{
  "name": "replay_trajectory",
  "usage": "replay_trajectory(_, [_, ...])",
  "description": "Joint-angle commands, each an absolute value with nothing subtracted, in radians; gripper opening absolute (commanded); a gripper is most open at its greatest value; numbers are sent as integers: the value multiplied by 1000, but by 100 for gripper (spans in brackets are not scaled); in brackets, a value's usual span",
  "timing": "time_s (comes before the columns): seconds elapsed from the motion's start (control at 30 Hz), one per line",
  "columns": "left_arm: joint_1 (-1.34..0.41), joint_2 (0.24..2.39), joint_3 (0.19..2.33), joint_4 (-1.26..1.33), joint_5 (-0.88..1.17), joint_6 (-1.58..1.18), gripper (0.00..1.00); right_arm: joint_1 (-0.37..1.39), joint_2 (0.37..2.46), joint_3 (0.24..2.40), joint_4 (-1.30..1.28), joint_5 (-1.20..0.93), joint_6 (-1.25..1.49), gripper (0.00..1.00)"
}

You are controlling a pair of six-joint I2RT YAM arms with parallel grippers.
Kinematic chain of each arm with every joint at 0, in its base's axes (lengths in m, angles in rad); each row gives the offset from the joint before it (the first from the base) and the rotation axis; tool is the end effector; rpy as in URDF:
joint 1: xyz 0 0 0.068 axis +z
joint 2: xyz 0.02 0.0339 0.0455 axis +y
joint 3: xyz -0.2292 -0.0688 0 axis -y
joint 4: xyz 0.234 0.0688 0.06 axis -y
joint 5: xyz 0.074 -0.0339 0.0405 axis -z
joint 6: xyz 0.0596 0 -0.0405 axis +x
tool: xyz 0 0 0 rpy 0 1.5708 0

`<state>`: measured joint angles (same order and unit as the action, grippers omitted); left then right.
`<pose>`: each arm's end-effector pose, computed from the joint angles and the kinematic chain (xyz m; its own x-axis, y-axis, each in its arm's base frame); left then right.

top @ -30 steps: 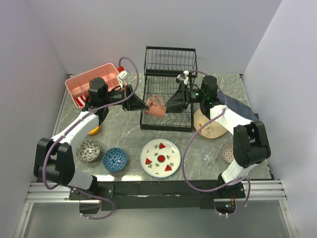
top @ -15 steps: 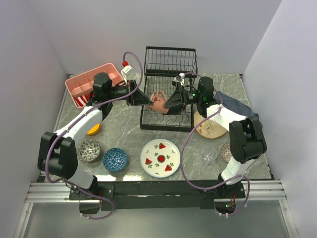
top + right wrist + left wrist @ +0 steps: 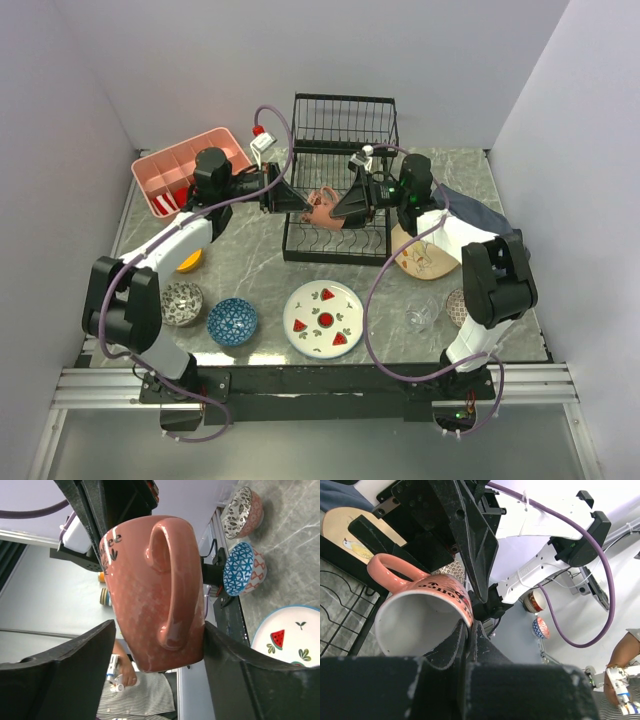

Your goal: Load the mixed dishes into the dish rack

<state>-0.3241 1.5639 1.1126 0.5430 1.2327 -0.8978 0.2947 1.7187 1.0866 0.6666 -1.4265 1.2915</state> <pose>0.3125 -0.1643 0.3032 -0.7248 -0.0301 -0.6883 0.6888 -0.0133 -0.7248 0.3279 0.1612 0.2532 -0.9408 -0.1411 -0.3083 -0.3041 -0.0509 0.9513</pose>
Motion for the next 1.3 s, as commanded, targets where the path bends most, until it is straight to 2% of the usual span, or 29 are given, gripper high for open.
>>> replay_trajectory(0.0, [-324, 1574, 1138, 646, 1210, -919, 1, 301, 1697, 1127, 647, -1444, 1246, 70])
replay_trajectory(0.17, [-313, 1568, 1126, 589, 1192, -876, 1, 279, 1680, 1149, 510, -1422, 1148, 53])
replay_trajectory(0.27, [-305, 1548, 1109, 526, 1177, -796, 9, 249, 1646, 1178, 307, -1391, 937, 40])
replay_trajectory(0.3, [-304, 1537, 1108, 437, 1167, -767, 23, 241, 1641, 1193, 167, -1384, 872, 37])
replay_trajectory(0.37, [-301, 1523, 1117, 332, 1123, -637, 32, 235, 1631, 1259, -10, -1339, 650, 34])
replay_trajectory(0.4, [-299, 1502, 1118, 233, 1100, -594, 44, 236, 1631, 1282, -153, -1321, 587, 34])
replay_trajectory(0.57, [-255, 1436, 1128, 32, 990, -351, 53, 238, 1628, 1405, -466, -1171, 234, 31])
replay_trajectory(0.6, [-242, 1410, 1124, 17, 979, -338, 60, 235, 1626, 1420, -547, -1104, 183, 31])
replay_trajectory(0.67, [-200, 1379, 1114, -47, 970, -286, 62, 247, 1620, 1460, -626, -1017, 15, 31])
replay_trajectory(0.87, [-137, 1238, 1068, -163, 934, -161, 62, 301, 1624, 1531, -833, -701, -306, 22])
replay_trajectory(1.27, [-84, 1022, 930, -147, 899, -126, 63, 459, 1819, 1850, -1072, -156, -788, 19])
